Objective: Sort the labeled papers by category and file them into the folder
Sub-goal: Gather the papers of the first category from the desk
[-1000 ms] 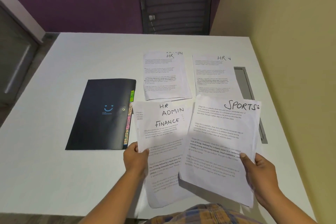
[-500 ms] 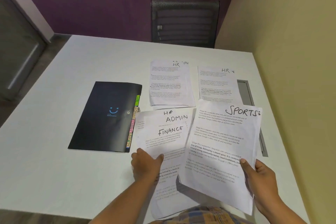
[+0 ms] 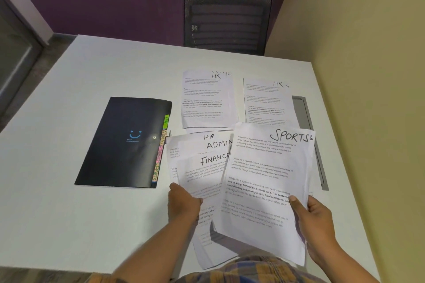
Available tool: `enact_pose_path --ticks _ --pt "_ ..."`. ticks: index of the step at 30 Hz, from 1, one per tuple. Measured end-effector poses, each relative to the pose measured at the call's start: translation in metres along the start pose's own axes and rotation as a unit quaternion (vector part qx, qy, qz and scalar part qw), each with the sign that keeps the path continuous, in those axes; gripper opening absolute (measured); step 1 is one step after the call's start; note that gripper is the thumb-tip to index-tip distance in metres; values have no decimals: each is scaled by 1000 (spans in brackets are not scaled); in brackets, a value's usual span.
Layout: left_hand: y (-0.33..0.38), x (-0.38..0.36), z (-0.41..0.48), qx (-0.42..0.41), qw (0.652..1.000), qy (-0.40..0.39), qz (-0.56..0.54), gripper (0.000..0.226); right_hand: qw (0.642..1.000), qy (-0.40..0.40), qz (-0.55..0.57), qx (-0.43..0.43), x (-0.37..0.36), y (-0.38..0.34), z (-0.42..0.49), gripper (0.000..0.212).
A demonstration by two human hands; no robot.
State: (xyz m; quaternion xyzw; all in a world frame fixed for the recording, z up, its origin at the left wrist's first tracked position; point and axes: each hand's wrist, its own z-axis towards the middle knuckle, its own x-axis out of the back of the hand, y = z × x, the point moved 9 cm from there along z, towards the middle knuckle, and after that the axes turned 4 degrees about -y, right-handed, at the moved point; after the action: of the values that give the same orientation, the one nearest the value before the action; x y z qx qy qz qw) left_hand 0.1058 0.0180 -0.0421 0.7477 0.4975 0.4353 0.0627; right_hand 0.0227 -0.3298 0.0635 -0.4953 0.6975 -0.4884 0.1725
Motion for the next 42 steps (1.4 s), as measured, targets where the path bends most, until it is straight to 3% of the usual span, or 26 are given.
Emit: enact_pose_path --ticks 6,11,14,17,20,23,27,33,38,40,42 --pt "15 0 -16 4 992 64 111 80 1000 -2 3 -7 1 1 -2 12" --pt "17 -18 -17 19 999 47 -18 78 1000 12 19 -6 11 -7 -2 12" --pt "14 -20 -16 45 994 35 -95 61 1000 14 25 -1 17 -10 0 12" --pt "15 -22 -13 64 994 11 -85 42 1000 19 24 -1 22 -8 2 15" --pt "26 -26 -10 28 998 -13 -48 19 999 19 28 -11 25 -1 4 16" --pt "33 -31 -10 -5 998 -21 -65 18 999 9 38 -26 27 6 4 14" --pt "26 -26 -11 37 986 -23 -164 11 999 11 35 -26 34 9 6 14" --pt "17 -10 -10 56 972 -32 -224 31 999 5 36 -32 33 14 14 15" --pt "33 26 -19 -42 989 98 -103 57 999 -3 38 -29 24 11 20 16" --pt "55 26 -28 -95 983 60 -143 46 999 -14 31 -32 18 10 21 15" --pt "79 13 -39 -112 969 -64 -210 35 998 -41 20 -34 7 5 21 15"
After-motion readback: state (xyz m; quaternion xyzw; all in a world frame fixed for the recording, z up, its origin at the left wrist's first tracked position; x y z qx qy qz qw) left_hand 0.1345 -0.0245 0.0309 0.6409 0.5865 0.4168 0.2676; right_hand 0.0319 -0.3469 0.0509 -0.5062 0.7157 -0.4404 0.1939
